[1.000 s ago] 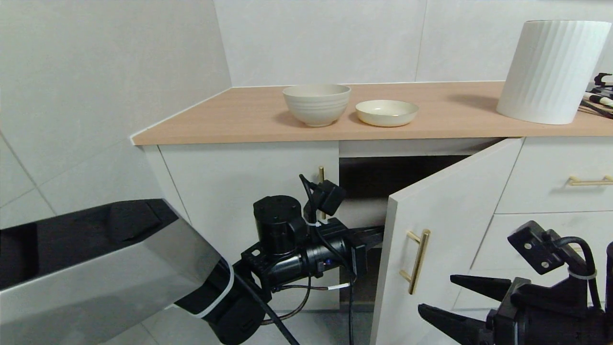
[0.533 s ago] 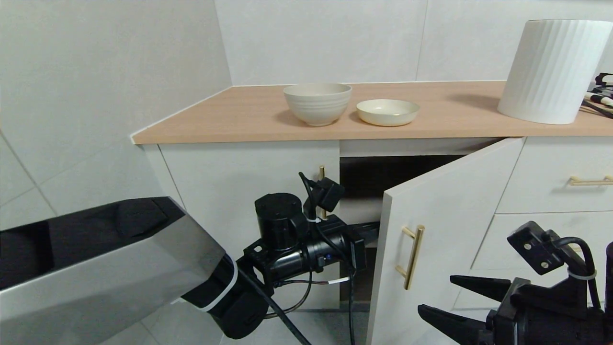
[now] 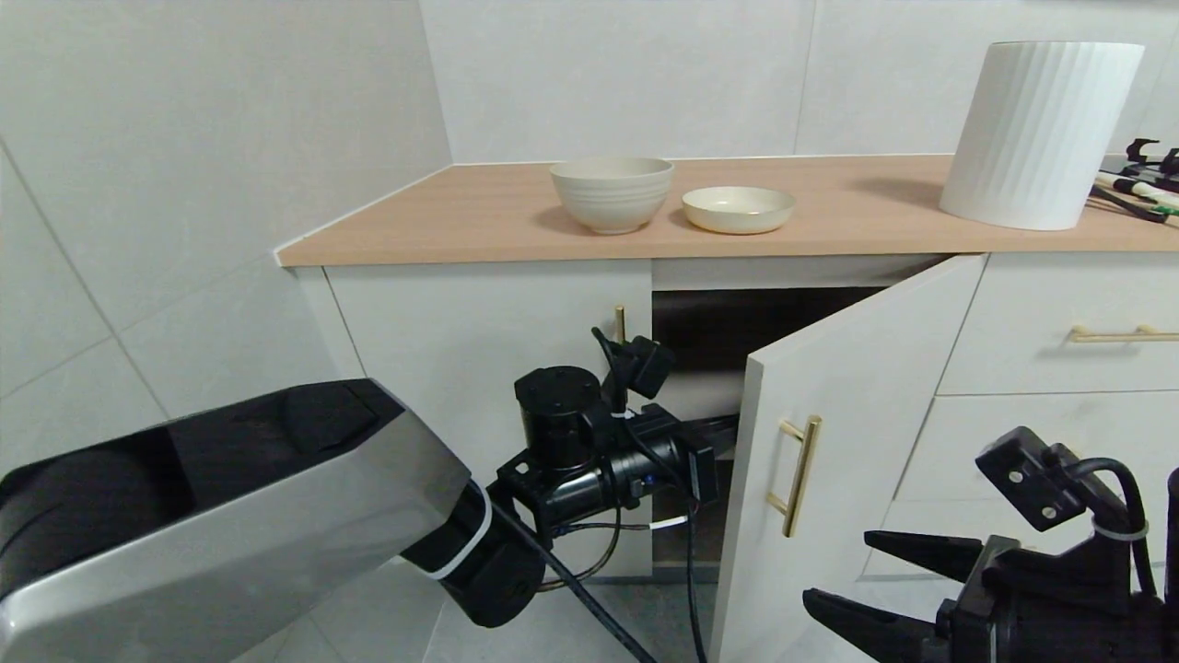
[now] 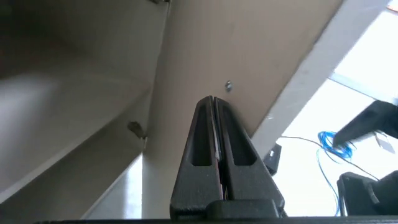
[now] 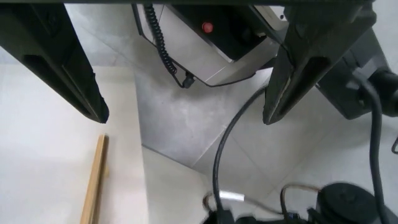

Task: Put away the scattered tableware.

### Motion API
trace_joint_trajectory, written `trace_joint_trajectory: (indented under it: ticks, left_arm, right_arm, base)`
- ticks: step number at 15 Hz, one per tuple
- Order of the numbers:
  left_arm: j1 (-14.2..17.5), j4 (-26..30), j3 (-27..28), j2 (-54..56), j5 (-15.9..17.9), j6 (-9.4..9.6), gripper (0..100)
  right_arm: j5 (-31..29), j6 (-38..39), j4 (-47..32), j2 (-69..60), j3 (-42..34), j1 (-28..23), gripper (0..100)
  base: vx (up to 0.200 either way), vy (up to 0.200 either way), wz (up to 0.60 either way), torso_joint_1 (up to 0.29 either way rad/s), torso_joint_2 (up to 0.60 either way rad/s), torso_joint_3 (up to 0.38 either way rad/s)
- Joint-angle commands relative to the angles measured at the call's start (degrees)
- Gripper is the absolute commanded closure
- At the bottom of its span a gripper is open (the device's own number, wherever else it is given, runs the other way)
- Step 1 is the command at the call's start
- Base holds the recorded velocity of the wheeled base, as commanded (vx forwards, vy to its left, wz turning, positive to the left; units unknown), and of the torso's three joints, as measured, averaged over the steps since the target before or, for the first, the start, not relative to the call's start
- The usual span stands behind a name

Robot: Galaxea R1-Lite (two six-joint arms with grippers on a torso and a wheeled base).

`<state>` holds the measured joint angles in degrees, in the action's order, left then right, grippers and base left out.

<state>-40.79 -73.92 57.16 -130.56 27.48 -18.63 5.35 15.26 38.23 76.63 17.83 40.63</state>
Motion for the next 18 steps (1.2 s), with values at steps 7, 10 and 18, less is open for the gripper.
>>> trace_joint_trajectory:
  ticks: [7,10,18]
  left_arm:
    - [-0.4,-0.2,1.2,-1.7,-0.1,-0.01,100]
    - [-0.4,-0.1,3.9,-4.1,-1.7,0.08,100]
    - [-3.8,-0.1,4.9,-4.7,-3.8,1.31,100]
  right_arm:
    - [0.0,0.0,0.0,0.0,0.0,0.6,0]
    - [0.0,0.0,0.0,-0.1,0.0,0.9,0]
    - [0.0,0.0,0.0,-1.1,0.0,2.6,0]
  base:
    - [-0.086,0.0,0.0,0.004,0.0,0.0]
    - [0.0,0.0,0.0,0.0,0.0,0.0]
    - [0.0,0.0,0.0,0.0,0.0,0.0]
